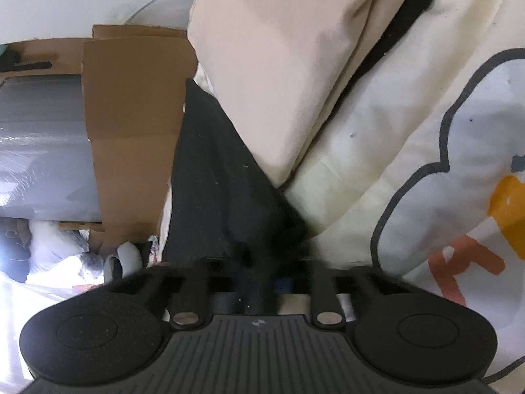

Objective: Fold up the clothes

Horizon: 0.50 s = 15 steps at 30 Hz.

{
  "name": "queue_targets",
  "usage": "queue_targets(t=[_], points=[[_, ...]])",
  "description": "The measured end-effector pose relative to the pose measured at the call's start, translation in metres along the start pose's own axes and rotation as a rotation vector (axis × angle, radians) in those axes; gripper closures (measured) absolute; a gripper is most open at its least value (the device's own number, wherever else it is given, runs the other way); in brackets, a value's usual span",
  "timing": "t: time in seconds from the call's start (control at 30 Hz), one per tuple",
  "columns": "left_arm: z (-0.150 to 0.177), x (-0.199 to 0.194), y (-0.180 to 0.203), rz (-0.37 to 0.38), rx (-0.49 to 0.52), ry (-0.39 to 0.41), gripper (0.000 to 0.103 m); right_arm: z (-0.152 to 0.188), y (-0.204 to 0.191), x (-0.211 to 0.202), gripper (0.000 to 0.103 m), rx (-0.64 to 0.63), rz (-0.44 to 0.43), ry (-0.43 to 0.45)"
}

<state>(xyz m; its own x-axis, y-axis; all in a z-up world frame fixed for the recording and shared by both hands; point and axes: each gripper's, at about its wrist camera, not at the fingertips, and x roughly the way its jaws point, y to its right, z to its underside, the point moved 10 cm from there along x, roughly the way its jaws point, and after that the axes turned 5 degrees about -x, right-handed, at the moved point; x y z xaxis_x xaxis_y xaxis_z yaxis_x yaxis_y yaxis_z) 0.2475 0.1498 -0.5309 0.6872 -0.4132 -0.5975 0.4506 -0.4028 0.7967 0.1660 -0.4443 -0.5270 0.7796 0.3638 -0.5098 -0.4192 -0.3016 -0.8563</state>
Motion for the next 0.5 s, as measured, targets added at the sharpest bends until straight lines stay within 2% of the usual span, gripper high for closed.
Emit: queue_targets(t=[0.5], points=[[-0.019, -0.040, 0.033, -0.039, 0.046, 0.046, 0.100, -0.009, -0.030, -0.033, 0.102, -0.048, 0.029, -0.018]])
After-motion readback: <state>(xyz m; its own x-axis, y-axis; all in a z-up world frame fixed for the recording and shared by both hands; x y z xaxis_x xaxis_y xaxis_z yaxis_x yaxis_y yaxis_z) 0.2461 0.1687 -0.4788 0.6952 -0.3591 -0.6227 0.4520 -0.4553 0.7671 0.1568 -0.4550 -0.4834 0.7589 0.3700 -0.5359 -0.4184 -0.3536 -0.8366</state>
